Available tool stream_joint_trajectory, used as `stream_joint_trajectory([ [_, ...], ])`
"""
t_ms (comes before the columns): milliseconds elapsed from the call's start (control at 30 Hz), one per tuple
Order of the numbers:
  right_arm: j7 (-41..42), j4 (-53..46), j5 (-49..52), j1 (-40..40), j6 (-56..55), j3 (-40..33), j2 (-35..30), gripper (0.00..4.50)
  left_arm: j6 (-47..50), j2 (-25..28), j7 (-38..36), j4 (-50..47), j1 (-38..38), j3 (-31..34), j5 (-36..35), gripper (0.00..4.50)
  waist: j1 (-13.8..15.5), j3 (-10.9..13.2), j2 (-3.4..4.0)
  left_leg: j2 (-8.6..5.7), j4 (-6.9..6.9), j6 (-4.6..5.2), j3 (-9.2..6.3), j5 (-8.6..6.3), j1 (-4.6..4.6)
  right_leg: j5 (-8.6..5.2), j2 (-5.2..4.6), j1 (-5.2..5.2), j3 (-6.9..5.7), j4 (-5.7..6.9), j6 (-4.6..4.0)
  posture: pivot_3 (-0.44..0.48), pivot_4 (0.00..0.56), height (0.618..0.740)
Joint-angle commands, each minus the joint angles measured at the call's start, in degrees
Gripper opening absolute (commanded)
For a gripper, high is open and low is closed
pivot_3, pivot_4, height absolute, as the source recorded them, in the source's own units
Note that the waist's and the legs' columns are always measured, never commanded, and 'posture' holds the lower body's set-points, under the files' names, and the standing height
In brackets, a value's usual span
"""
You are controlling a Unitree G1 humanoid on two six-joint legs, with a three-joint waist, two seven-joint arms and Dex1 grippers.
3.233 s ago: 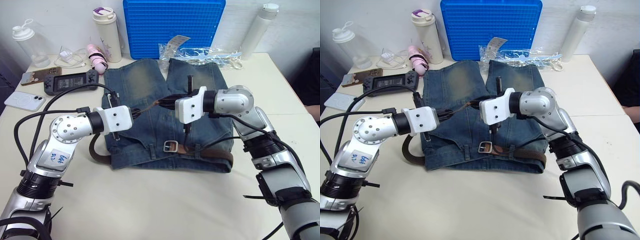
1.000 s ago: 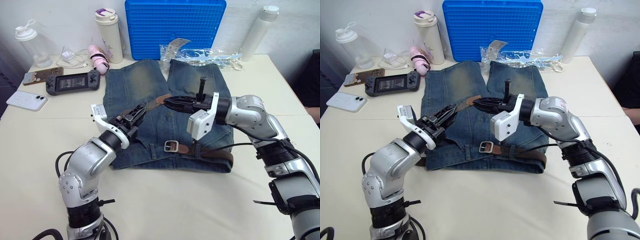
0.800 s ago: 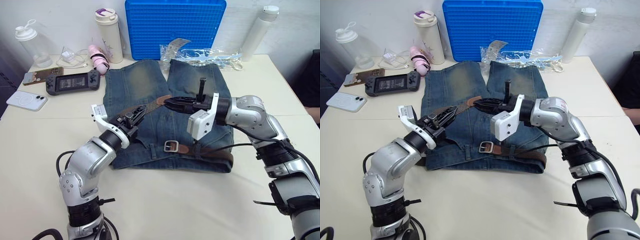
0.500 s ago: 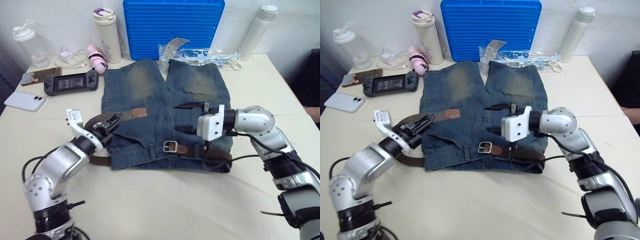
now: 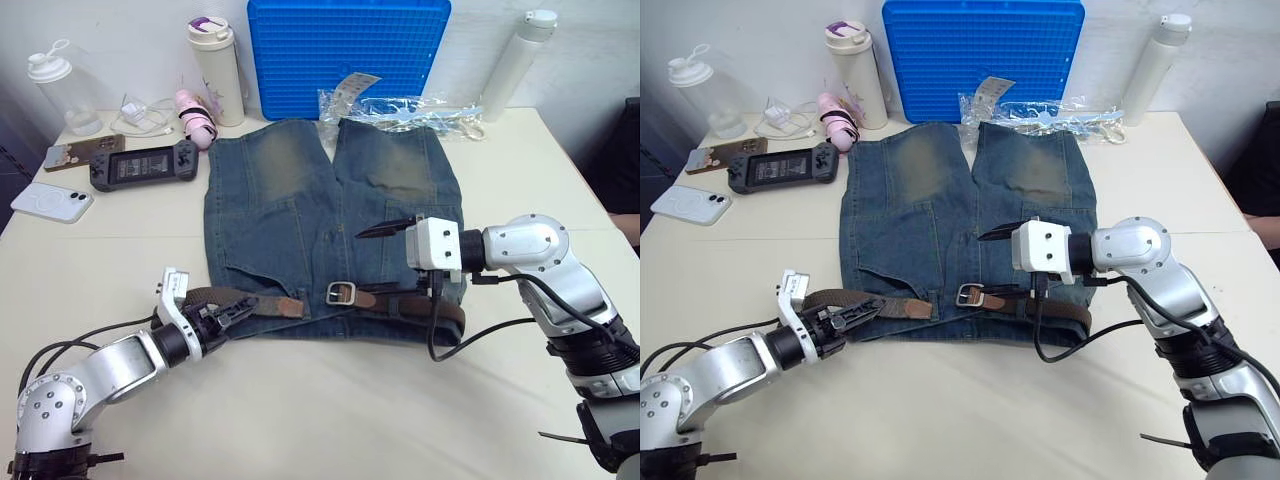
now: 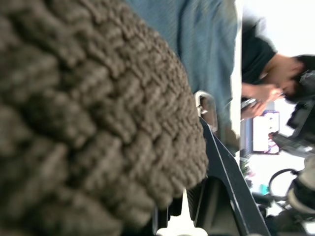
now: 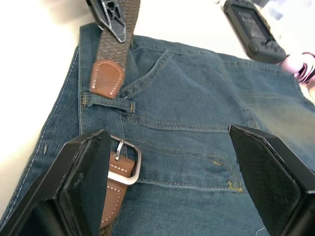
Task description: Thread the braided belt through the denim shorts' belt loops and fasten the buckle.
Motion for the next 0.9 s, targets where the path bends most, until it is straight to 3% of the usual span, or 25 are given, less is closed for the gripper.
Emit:
stream_joint_trajectory([
  [33, -0.02, -2.23, -0.65, -0.17, 0.18, -2.32, -0.31, 4.04, -1.1, 2.69, -0.38, -1.75, 0.84, -1.23, -0.66, 0.0, -0.01, 0.04, 0.06, 0.0, 0.0, 0.0, 0.01, 0.0, 0.0, 0.0, 0.0, 0.0, 0.0, -0.01, 0.0, 0.0, 0.15, 0.693],
  [200, -0.88, -2.17, -2.42, 0.17, 0.1, -2.17, 0.07, 4.04, -5.06, 1.65, 1.52, -3.13, 1.14, -3.95, -0.56, 0.0, 0.05, 0.07, 0.12, 0.01, 0.0, 0.0, 0.02, 0.0, 0.0, 0.0, 0.0, 0.0, 0.0, -0.01, 0.0, 0.0, 0.15, 0.693],
  [500, -2.31, -3.82, -4.15, 1.97, 0.41, -1.88, 0.66, 4.04, -15.5, -9.35, 9.69, -6.74, -0.24, -10.3, 4.65, 0.0, 0.63, 0.08, 0.14, 0.0, 0.01, 0.0, 0.06, 0.0, 0.03, 0.0, 0.03, 0.04, 0.01, -0.02, 0.01, 0.0, 0.15, 0.693],
  [667, -3.67, -3.48, -8.73, 3.97, -3.75, 0.22, 1.56, 4.04, -17.42, -12.1, 11.0, -7.82, 0.29, -11.87, 6.94, 0.0, 1.34, 0.07, 0.17, 0.0, 0.04, 0.01, 0.1, 0.0, 0.06, 0.01, 0.05, 0.06, 0.04, -0.03, 0.02, 0.0, 0.15, 0.693],
  [800, -4.81, -1.25, -14.37, 4.4, -9.56, 2.97, 2.99, 4.04, -15.8, -10.71, 10.46, -8.21, -0.07, -13.42, 11.35, 0.0, 1.36, 0.07, 0.17, -0.01, 0.05, 0.01, 0.14, 0.0, 0.1, 0.01, 0.08, 0.08, 0.02, -0.03, 0.02, 0.0, 0.15, 0.693],
  [900, -5.21, -0.58, -14.74, 4.22, -10.3, 2.92, 4.37, 4.04, -14.94, -7.43, 10.06, -8.66, -0.9, -11.24, 10.76, 0.0, 1.25, 0.07, 0.17, -0.01, 0.05, 0.01, 0.15, 0.0, 0.11, 0.01, 0.09, 0.08, 0.01, -0.01, 0.02, 0.0, 0.15, 0.693],
])
